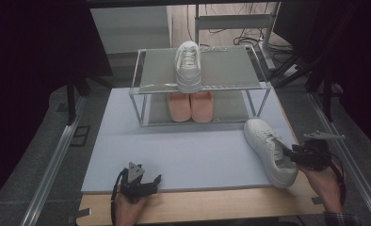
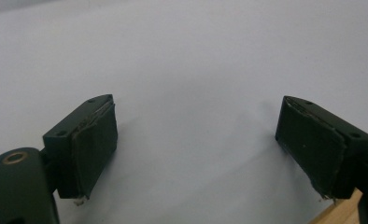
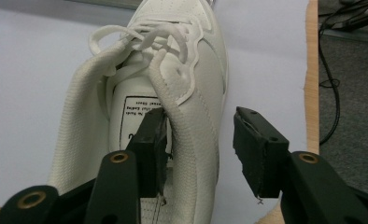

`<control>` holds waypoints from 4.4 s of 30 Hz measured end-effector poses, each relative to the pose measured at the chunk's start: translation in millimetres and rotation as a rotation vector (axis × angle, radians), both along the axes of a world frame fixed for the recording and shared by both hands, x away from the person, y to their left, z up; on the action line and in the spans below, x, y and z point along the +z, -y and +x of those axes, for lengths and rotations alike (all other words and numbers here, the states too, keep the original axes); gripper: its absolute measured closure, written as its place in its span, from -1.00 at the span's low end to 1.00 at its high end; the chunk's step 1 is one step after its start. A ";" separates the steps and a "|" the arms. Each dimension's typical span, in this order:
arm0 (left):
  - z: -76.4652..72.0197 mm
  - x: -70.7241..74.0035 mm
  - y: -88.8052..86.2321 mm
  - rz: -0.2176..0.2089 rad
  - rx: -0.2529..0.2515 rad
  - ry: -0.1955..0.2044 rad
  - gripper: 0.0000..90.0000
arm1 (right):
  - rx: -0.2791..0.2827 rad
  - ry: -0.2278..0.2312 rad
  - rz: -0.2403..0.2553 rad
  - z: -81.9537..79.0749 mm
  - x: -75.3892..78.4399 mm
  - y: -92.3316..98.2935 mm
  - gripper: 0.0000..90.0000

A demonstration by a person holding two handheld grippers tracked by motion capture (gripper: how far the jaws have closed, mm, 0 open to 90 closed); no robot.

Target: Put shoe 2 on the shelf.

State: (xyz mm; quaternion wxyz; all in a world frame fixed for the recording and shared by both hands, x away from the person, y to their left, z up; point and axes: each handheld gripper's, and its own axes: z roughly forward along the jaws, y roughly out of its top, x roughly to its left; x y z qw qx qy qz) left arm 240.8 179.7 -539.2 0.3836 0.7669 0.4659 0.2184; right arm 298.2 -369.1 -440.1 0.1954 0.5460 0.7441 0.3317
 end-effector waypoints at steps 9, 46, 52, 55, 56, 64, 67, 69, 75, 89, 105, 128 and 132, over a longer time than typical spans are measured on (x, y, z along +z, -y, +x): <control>0.0 0.0 0.0 0.000 0.000 0.000 -0.71 | 0.010 -0.011 0.021 2.6 -0.9 1.3 0.39; 0.0 0.0 -0.1 0.000 0.000 0.000 -0.71 | 0.193 -0.024 0.044 6.8 -0.3 -48.5 0.86; 0.0 0.0 -0.1 0.000 0.000 0.000 -0.71 | 0.250 -0.027 0.048 10.1 -1.0 -71.6 0.86; 0.0 0.0 -0.1 0.000 0.000 0.000 -0.71 | 0.284 -0.031 0.047 10.9 -1.1 -84.1 0.86; 0.0 0.1 -0.1 0.000 0.000 -0.001 -0.71 | 0.298 -0.032 0.050 11.3 -1.3 -89.4 0.86; 0.0 0.0 0.0 0.000 0.000 0.000 -0.71 | 0.341 -0.026 0.046 16.3 -2.1 -118.7 0.80; 0.0 0.0 0.0 0.000 0.000 0.000 -0.71 | 0.341 -0.036 0.047 16.8 -0.6 -118.7 0.62; 0.0 0.0 0.0 0.000 0.000 0.000 -0.71 | 0.346 -0.039 0.076 16.4 1.3 -115.0 0.53; 0.1 0.1 -0.2 0.003 -0.002 0.001 -0.71 | 0.351 -0.036 0.111 6.9 13.6 -107.3 0.85; 0.0 0.0 0.0 0.000 0.000 0.000 -0.71 | 0.382 -0.083 0.121 11.6 5.9 -106.1 1.00; 0.0 0.0 0.0 -0.001 0.000 0.000 -0.71 | 0.331 -0.037 0.090 16.5 18.1 -90.1 0.58; 0.0 0.0 0.1 -0.001 0.000 0.000 -0.71 | 0.365 -0.112 0.032 40.3 4.8 -101.8 0.74; 0.0 0.0 0.0 -0.001 0.000 0.000 -0.71 | 0.349 -0.132 0.064 40.9 5.3 -101.5 0.86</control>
